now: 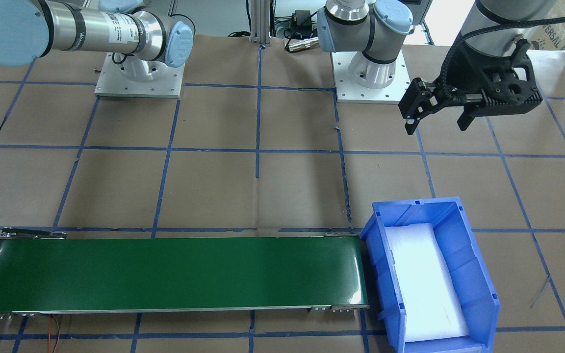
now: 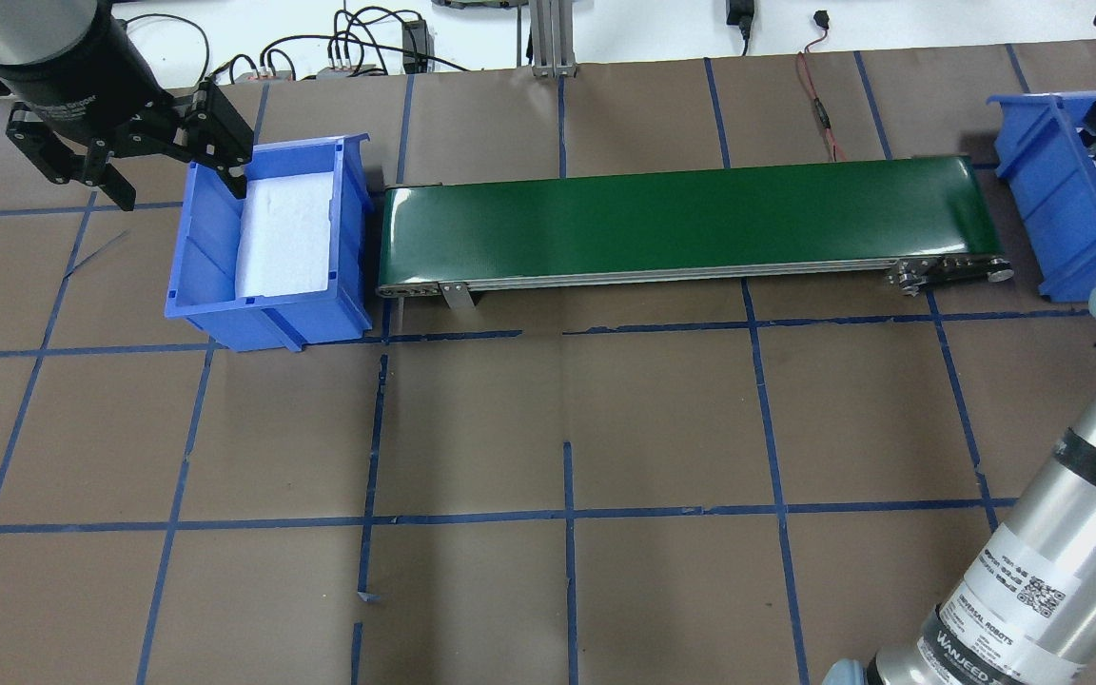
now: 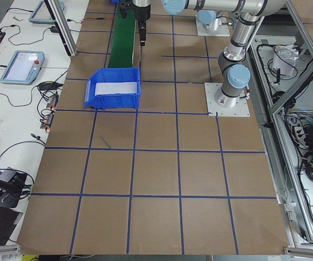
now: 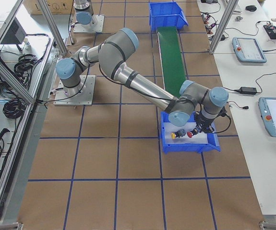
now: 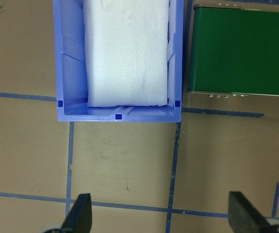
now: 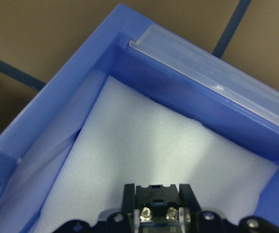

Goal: Transport two buttons from left to right
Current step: 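Open the right gripper to release the red button in the bin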

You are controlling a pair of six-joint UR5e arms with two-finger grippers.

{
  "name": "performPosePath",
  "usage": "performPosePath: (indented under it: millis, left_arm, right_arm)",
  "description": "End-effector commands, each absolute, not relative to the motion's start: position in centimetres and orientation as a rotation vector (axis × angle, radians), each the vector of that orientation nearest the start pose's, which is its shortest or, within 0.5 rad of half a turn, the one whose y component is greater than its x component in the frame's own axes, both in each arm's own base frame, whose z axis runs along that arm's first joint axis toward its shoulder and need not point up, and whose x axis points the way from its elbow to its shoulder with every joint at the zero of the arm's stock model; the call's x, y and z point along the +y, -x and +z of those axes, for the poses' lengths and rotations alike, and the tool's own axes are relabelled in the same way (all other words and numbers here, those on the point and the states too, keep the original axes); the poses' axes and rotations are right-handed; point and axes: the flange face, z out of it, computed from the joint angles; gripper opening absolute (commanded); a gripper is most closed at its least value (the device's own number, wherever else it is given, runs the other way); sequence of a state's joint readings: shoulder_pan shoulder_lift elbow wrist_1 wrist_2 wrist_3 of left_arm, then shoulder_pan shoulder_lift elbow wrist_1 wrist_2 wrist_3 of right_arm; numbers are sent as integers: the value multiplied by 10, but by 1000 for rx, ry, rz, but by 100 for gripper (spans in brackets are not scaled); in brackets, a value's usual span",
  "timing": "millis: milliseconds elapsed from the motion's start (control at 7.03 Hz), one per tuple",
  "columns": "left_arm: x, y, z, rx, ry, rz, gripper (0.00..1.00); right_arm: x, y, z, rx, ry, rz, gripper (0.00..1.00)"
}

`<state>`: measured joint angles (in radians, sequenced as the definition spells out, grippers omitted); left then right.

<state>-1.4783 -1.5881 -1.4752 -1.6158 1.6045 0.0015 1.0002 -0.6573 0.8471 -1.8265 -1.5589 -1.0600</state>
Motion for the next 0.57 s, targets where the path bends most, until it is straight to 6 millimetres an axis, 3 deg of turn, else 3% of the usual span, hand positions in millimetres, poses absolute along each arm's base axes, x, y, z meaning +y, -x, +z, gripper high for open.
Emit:
performPosePath:
  millis: [0, 142, 285, 427]
  left_arm:
    - [-512, 83, 521, 3104, 141, -48, 100]
    - [-512, 83, 521, 3104, 144, -48, 100]
    - [-512, 82, 521, 3103, 144, -47, 100]
    - [-512, 83, 521, 3104, 144, -48, 100]
  right_arm:
    - [-773, 335, 245, 3079, 770, -112, 8]
    - [-773, 335, 245, 3081, 766, -114, 16]
    - [-773, 334, 245, 3081, 763, -116, 36]
    - [-773, 334, 244, 3080, 763, -114, 45]
